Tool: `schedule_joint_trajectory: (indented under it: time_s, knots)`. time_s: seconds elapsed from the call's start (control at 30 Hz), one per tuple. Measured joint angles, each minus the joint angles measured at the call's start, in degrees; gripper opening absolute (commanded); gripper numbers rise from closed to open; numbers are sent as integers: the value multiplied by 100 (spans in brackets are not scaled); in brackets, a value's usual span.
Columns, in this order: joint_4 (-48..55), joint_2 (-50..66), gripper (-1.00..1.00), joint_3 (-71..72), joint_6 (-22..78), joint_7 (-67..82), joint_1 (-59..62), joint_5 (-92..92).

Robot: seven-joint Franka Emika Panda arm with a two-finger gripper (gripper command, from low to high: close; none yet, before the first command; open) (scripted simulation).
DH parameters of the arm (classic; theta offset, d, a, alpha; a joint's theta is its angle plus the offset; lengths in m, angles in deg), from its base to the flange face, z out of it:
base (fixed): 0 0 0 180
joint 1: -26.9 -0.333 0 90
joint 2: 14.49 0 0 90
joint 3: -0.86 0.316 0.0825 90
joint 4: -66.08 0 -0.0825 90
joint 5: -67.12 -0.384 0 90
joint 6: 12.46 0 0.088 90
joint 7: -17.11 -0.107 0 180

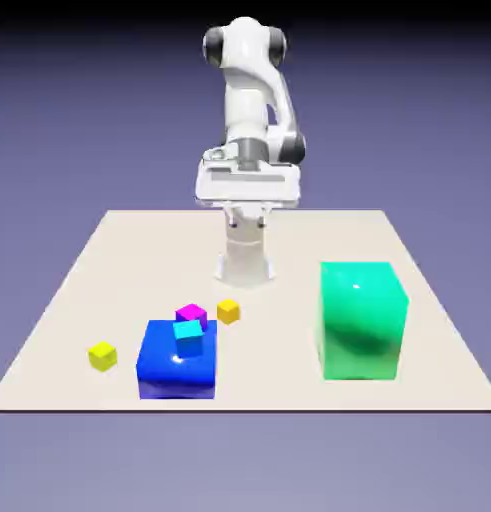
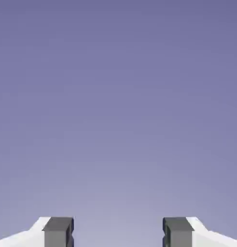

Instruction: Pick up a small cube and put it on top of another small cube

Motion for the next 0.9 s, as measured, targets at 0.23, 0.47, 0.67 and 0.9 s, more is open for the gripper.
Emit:
schedule_joint_trajectory:
  time_s: [0.23, 0.47, 0.67, 0.9]
  knots:
    - [439, 1454, 0, -10, -203, 234, 1076, -338]
    - [879, 2907, 0, -19, -406, 468, 2171, -676]
    - [1255, 4153, 0, -27, -579, 669, 3074, -966]
    - [1664, 5267, 0, 69, -898, 797, 3695, -1117]
